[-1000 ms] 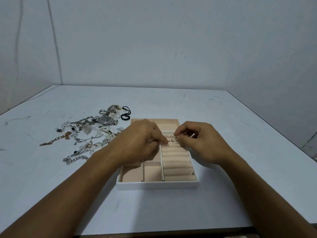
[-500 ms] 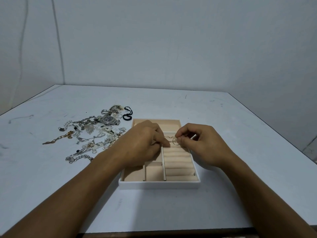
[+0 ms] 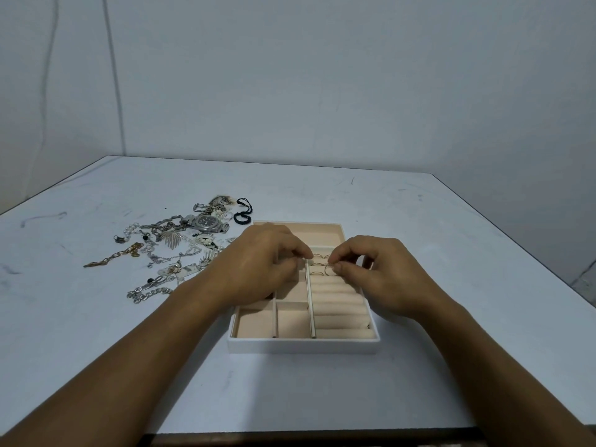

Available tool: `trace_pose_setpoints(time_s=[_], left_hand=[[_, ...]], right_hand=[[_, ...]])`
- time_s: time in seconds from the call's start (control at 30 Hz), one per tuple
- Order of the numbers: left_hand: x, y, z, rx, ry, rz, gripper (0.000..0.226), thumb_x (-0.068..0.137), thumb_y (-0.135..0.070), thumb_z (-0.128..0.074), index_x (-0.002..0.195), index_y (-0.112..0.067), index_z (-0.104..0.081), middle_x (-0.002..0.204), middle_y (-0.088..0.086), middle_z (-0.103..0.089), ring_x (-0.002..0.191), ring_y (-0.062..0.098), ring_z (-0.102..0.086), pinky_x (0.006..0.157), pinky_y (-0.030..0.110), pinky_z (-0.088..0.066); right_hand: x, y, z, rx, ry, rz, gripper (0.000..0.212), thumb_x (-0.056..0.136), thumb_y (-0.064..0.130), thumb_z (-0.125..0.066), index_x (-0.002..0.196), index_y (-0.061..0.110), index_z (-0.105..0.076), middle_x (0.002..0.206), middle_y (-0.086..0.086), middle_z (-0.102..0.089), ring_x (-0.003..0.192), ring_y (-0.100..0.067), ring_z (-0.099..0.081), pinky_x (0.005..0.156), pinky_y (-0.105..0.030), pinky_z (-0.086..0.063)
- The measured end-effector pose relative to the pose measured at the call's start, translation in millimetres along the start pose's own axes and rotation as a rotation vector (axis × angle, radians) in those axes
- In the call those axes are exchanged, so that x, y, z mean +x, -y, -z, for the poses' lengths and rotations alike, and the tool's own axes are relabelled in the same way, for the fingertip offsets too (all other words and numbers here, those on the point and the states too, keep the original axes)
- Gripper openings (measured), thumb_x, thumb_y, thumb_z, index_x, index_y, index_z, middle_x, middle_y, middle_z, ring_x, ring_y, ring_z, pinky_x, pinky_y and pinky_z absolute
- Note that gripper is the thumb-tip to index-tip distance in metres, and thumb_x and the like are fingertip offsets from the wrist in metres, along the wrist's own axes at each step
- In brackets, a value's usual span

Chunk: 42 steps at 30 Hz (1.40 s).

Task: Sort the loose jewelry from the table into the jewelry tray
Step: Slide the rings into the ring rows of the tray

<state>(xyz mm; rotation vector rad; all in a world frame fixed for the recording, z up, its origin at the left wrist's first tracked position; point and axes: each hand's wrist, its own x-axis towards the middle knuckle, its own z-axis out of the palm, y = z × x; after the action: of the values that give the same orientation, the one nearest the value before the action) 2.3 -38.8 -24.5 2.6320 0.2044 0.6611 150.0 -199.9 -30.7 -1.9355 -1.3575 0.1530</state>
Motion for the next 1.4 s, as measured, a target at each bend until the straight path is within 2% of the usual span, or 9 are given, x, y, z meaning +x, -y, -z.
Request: trace_pose_setpoints(time_s=[0.2, 0.4, 0.6, 0.77, 0.9, 1.1, 1.2, 1.4], left_hand=[[-1, 0, 0, -0.004, 0.004, 0.006, 0.021, 0.086, -0.012, -0.063, 0.097, -0.024, -0.076, 0.086, -0.012, -0.062, 0.078, -0.008, -0.05, 0.067, 0.008, -0.033], [-2, 2, 0, -0.01, 0.011, -0.004, 0.021, 0.086, -0.015, -0.061, 0.098, -0.024, -0.075, 0.09, -0.009, -0.065, 0.08, -0.007, -0.049, 0.069, 0.009, -0.033], [-2, 1, 0, -0.007, 0.015, -0.002, 0.019, 0.087, -0.015, -0.063, 0.098, -0.024, -0.075, 0.089, -0.011, -0.064, 0.078, -0.009, -0.048, 0.067, 0.007, -0.032], [-1, 0, -1, -0.011, 0.007, -0.013, 0.02, 0.086, -0.014, -0.063, 0.098, -0.023, -0.075, 0.091, -0.01, -0.066, 0.079, -0.007, -0.049, 0.071, 0.007, -0.033], [0, -5, -8, 0.033, -0.008, -0.066, 0.021, 0.086, -0.029, -0.061, 0.102, -0.024, -0.074, 0.095, -0.008, -0.068, 0.093, 0.005, -0.053, 0.082, 0.023, -0.04], [2, -14, -14, 0.167, 0.06, -0.179, 0.026, 0.086, -0.03, -0.055, 0.103, -0.03, -0.075, 0.091, -0.009, -0.068, 0.092, 0.014, -0.055, 0.078, 0.037, -0.048], [5, -12, -14, 0.254, 0.052, -0.235, 0.031, 0.085, -0.033, -0.049, 0.101, -0.03, -0.075, 0.09, -0.008, -0.069, 0.086, 0.018, -0.059, 0.073, 0.042, -0.049], [5, -12, -14, 0.265, 0.051, -0.279, 0.031, 0.086, -0.032, -0.049, 0.104, -0.031, -0.075, 0.091, -0.007, -0.069, 0.084, 0.018, -0.06, 0.072, 0.043, -0.049]], right_hand=[[1, 0, 1, -0.072, 0.015, 0.032, 0.019, 0.087, 0.015, -0.065, 0.091, 0.03, -0.077, 0.084, 0.023, -0.066, 0.086, 0.001, -0.059, 0.071, -0.01, -0.038], [0, -1, 2, -0.153, 0.024, 0.111, 0.026, 0.082, 0.007, -0.066, 0.092, 0.026, -0.079, 0.095, 0.014, -0.072, 0.092, -0.001, -0.059, 0.081, -0.013, -0.045], [1, -3, 1, -0.141, -0.01, 0.109, 0.022, 0.084, 0.01, -0.068, 0.091, 0.027, -0.079, 0.087, 0.018, -0.068, 0.085, -0.003, -0.061, 0.074, -0.014, -0.043], [1, -4, 4, -0.029, -0.096, 0.095, 0.024, 0.083, 0.004, -0.067, 0.088, 0.026, -0.078, 0.085, 0.017, -0.068, 0.082, -0.003, -0.062, 0.069, -0.014, -0.046], [1, -4, 7, 0.02, -0.167, 0.095, 0.026, 0.084, 0.0, -0.066, 0.086, 0.024, -0.077, 0.085, 0.014, -0.069, 0.079, 0.0, -0.06, 0.065, -0.01, -0.044], [-1, -7, 10, 0.079, -0.202, 0.062, 0.024, 0.084, 0.002, -0.066, 0.085, 0.024, -0.076, 0.083, 0.012, -0.069, 0.076, 0.0, -0.059, 0.065, -0.008, -0.041], [-1, -9, 11, 0.099, -0.204, 0.037, 0.023, 0.085, 0.004, -0.066, 0.084, 0.025, -0.075, 0.085, 0.012, -0.07, 0.077, -0.002, -0.06, 0.066, -0.01, -0.043], [-1, -12, 13, 0.131, -0.21, 0.004, 0.023, 0.085, 0.004, -0.066, 0.085, 0.025, -0.076, 0.083, 0.016, -0.069, 0.078, -0.003, -0.061, 0.068, -0.011, -0.046]])
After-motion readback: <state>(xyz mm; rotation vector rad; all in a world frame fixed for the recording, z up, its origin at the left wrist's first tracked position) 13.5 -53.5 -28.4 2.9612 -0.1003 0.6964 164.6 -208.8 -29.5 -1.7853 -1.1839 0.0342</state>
